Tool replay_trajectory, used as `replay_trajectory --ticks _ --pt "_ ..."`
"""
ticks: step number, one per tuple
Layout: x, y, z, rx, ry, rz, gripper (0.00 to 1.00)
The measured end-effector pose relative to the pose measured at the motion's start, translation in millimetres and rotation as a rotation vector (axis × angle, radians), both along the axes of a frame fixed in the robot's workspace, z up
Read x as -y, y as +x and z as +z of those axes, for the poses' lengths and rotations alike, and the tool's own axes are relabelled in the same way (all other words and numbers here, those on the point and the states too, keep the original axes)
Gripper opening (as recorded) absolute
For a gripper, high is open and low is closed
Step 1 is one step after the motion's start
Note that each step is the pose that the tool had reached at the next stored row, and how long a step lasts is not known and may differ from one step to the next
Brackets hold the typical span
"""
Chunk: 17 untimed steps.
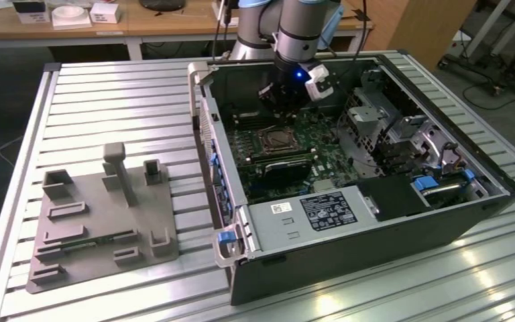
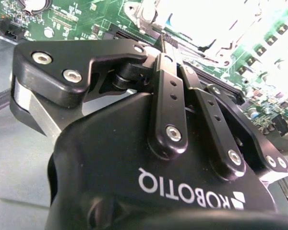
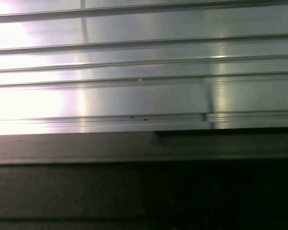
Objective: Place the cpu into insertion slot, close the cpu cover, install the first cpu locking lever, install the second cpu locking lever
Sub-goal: 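Install the first cpu locking lever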
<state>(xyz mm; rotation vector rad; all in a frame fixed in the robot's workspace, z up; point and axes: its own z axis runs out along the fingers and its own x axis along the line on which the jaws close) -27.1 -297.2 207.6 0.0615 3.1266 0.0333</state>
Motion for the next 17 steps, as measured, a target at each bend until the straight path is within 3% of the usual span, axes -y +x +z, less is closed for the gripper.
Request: replay_trajectory --ticks 17 --pt "-0.1 0.7 -6.4 -0.0001 -0.0001 0.0 0.1"
